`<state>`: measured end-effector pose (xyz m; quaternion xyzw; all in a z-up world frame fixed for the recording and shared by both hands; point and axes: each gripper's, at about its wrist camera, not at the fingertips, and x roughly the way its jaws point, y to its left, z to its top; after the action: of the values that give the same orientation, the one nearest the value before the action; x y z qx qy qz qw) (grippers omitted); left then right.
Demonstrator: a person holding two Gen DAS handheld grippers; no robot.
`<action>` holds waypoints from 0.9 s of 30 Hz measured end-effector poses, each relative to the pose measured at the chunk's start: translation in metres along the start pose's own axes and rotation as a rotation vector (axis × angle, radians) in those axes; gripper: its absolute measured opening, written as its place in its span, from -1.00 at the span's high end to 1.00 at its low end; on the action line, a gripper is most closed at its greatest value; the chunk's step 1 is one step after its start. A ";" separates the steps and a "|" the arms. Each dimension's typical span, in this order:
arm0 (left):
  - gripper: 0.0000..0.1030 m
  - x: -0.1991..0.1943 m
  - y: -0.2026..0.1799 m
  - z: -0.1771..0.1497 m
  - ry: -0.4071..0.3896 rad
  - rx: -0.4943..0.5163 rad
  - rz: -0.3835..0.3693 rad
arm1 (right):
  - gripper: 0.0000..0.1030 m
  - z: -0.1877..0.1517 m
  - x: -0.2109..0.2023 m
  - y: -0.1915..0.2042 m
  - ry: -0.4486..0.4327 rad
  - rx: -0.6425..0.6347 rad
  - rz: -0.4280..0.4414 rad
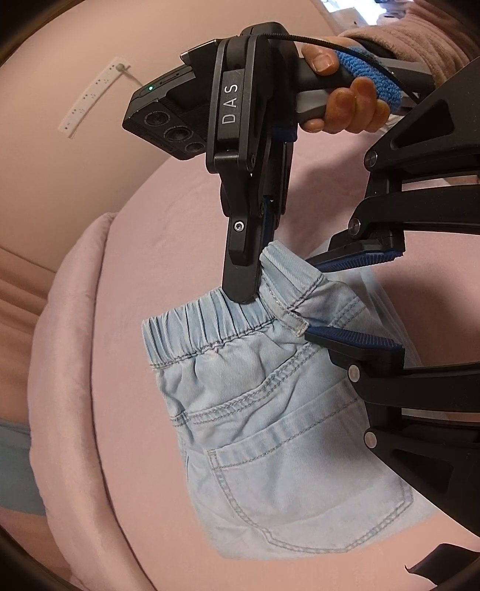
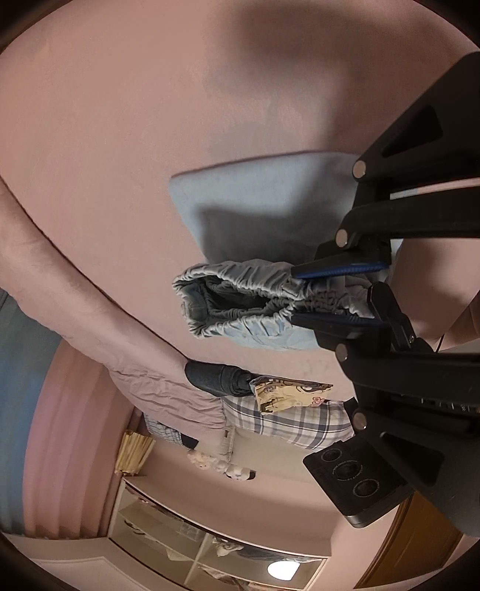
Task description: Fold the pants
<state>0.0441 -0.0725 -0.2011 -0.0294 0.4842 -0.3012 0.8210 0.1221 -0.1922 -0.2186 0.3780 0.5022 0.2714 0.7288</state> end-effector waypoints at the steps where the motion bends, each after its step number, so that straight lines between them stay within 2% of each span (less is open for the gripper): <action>1: 0.44 0.002 0.000 0.000 0.006 0.004 0.003 | 0.65 0.000 0.000 -0.006 0.001 0.018 -0.001; 9: 0.44 0.012 -0.005 0.011 0.022 0.022 -0.005 | 0.65 -0.004 -0.013 -0.028 -0.023 0.072 0.028; 13: 0.44 0.031 0.002 0.010 0.069 0.000 -0.007 | 0.65 -0.005 -0.012 -0.037 -0.016 0.067 -0.038; 18: 0.44 0.036 0.006 0.014 0.077 -0.014 -0.006 | 0.63 -0.009 -0.010 -0.054 -0.023 0.122 -0.054; 21: 0.44 0.033 0.006 0.015 0.077 -0.012 0.002 | 0.52 -0.010 -0.011 -0.058 -0.028 0.133 -0.075; 23: 0.44 0.030 0.004 0.015 0.077 -0.016 0.011 | 0.33 -0.010 -0.013 -0.056 -0.029 0.126 -0.108; 25: 0.44 0.022 0.001 0.012 0.070 -0.007 0.036 | 0.28 -0.009 -0.015 -0.049 -0.036 0.106 -0.139; 27: 0.44 0.008 -0.002 0.009 0.055 0.013 0.066 | 0.21 -0.007 -0.021 -0.038 -0.055 0.069 -0.220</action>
<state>0.0537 -0.0805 -0.2019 0.0004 0.5053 -0.2780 0.8170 0.1086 -0.2281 -0.2406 0.3528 0.5294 0.1619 0.7544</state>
